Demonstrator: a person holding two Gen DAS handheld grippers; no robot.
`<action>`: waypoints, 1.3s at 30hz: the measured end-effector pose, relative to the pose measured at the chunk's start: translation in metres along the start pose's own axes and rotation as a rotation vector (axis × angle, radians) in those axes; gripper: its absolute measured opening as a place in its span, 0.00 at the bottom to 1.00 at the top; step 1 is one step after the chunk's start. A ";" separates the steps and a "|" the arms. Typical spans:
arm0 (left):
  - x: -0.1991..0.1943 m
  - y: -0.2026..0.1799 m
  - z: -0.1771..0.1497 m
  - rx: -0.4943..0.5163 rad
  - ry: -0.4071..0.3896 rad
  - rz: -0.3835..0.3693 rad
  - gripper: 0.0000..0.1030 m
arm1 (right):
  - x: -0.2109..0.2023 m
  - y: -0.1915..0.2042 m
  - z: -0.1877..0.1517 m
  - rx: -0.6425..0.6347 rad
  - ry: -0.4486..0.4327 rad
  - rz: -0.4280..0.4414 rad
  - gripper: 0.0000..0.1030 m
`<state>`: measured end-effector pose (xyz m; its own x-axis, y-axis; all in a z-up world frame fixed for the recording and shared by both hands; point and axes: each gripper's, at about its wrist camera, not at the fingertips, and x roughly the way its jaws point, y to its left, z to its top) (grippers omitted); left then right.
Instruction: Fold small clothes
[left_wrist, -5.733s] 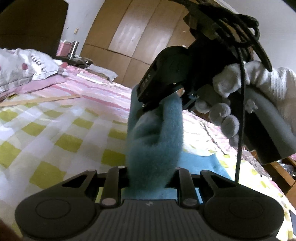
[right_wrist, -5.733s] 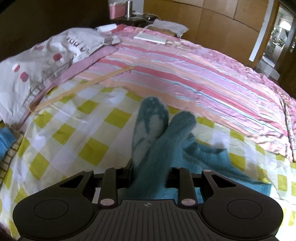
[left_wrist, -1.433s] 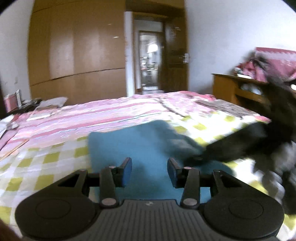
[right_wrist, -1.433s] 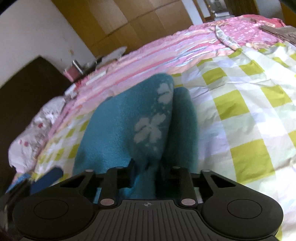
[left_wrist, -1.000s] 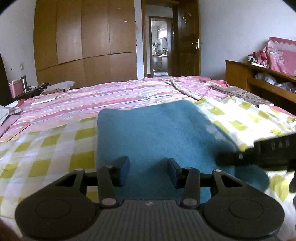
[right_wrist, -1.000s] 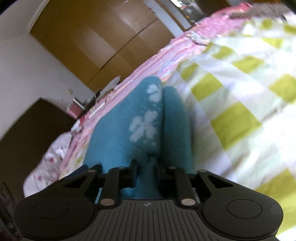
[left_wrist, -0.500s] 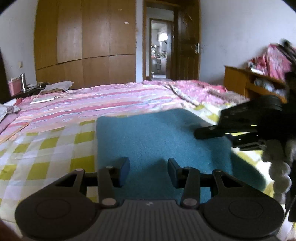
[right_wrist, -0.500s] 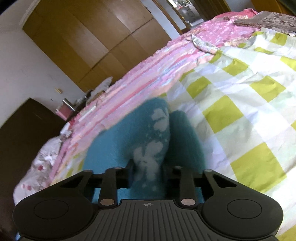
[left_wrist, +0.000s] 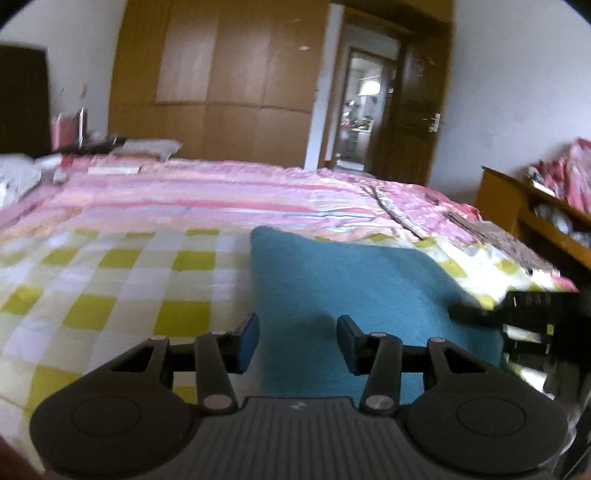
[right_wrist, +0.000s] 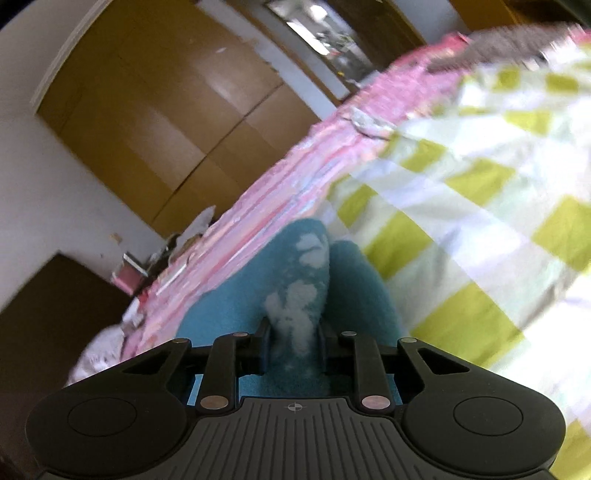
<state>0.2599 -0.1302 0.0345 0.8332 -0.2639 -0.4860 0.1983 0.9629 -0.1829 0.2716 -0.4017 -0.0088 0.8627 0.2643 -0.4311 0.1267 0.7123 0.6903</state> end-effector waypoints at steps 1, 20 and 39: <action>0.004 0.001 0.000 -0.005 0.014 0.002 0.50 | 0.001 -0.008 -0.001 0.036 -0.004 0.014 0.21; 0.004 0.007 -0.009 -0.011 0.083 -0.067 0.55 | -0.037 0.018 0.001 -0.141 -0.065 -0.050 0.40; 0.023 0.009 -0.011 -0.030 0.132 -0.153 0.69 | 0.002 -0.008 -0.006 -0.061 0.107 -0.077 0.65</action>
<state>0.2751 -0.1283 0.0123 0.7191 -0.4138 -0.5583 0.3004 0.9096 -0.2872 0.2694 -0.4033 -0.0186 0.7941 0.2728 -0.5431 0.1578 0.7704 0.6178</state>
